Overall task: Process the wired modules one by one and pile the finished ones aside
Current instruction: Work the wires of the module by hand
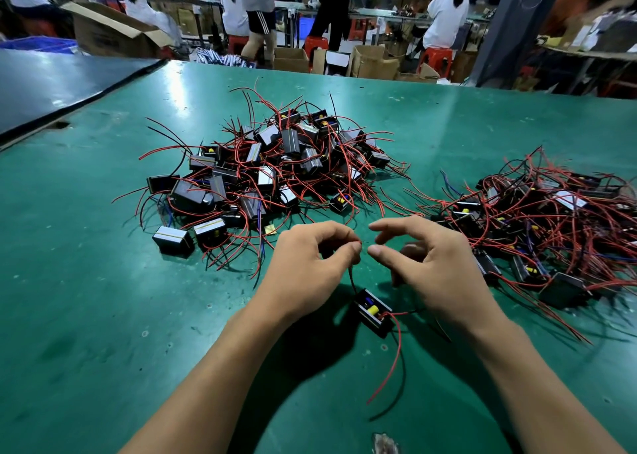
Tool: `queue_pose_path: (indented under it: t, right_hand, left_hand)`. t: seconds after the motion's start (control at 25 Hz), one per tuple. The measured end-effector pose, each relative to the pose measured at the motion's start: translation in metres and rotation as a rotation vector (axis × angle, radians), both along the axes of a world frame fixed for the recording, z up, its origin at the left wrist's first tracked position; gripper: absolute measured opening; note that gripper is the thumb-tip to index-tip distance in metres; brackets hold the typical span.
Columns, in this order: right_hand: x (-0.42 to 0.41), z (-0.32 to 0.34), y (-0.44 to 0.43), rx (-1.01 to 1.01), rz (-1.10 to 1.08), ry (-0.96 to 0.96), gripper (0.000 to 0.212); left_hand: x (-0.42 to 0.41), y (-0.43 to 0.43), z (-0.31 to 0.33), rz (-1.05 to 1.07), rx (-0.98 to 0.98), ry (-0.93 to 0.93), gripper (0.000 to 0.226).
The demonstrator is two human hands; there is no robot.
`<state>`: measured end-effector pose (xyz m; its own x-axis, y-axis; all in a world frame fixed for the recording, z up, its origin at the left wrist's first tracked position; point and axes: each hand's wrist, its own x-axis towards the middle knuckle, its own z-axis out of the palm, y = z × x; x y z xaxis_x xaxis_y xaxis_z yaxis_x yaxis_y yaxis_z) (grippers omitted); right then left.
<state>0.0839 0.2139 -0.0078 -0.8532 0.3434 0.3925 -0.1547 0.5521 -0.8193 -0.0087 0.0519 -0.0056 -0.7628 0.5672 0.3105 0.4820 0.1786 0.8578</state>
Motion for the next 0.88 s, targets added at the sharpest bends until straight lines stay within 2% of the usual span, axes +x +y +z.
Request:
queue_pose_path:
  t: [0.12, 0.24, 0.36, 0.52, 0.56, 0.6, 0.64, 0.72, 0.76, 0.88]
  right_hand:
    - [-0.003, -0.0021, 0.0021, 0.305, -0.014, 0.135, 0.017]
    - [-0.004, -0.0037, 0.0019, 0.355, -0.018, 0.151, 0.006]
    - [-0.0033, -0.0045, -0.0028, 0.132, -0.018, 0.022, 0.007]
    - [-0.0066, 0.0021, -0.0046, -0.498, 0.087, -0.225, 0.017]
    - [-0.0062, 0.0035, -0.0036, -0.601, 0.117, -0.253, 0.015]
    - [-0.0052, 0.0038, -0.002, -0.603, 0.133, -0.261, 0.014]
    - [-0.0036, 0.0032, -0.0008, -0.504, 0.131, -0.251, 0.012]
    - [-0.0003, 0.0008, 0.0, -0.171, 0.057, -0.188, 0.005]
    - [-0.0001, -0.0013, 0.0002, -0.032, 0.011, -0.132, 0.011]
    - [-0.0018, -0.0037, 0.0005, 0.19, -0.003, 0.038, 0.021]
  left_hand:
    - [0.0001, -0.0005, 0.001, -0.039, -0.017, -0.03, 0.006]
    - [0.001, -0.001, 0.0027, -0.044, -0.006, -0.031, 0.006]
    - [0.0023, -0.0018, 0.0039, -0.019, 0.024, 0.035, 0.005]
    - [0.0049, -0.0002, 0.0039, -0.007, 0.029, 0.134, 0.006]
    - [0.0044, 0.0002, 0.0032, -0.002, 0.031, 0.139, 0.007]
    - [0.0035, 0.0005, 0.0022, 0.009, 0.035, 0.137, 0.008]
    - [0.0025, 0.0008, 0.0011, 0.022, 0.037, 0.13, 0.008]
    - [0.0008, 0.0006, -0.0007, 0.045, 0.029, 0.107, 0.008]
    - [0.0002, 0.0003, -0.001, 0.048, 0.019, 0.097, 0.007]
    - [-0.001, 0.0003, -0.0016, 0.04, -0.001, 0.076, 0.006]
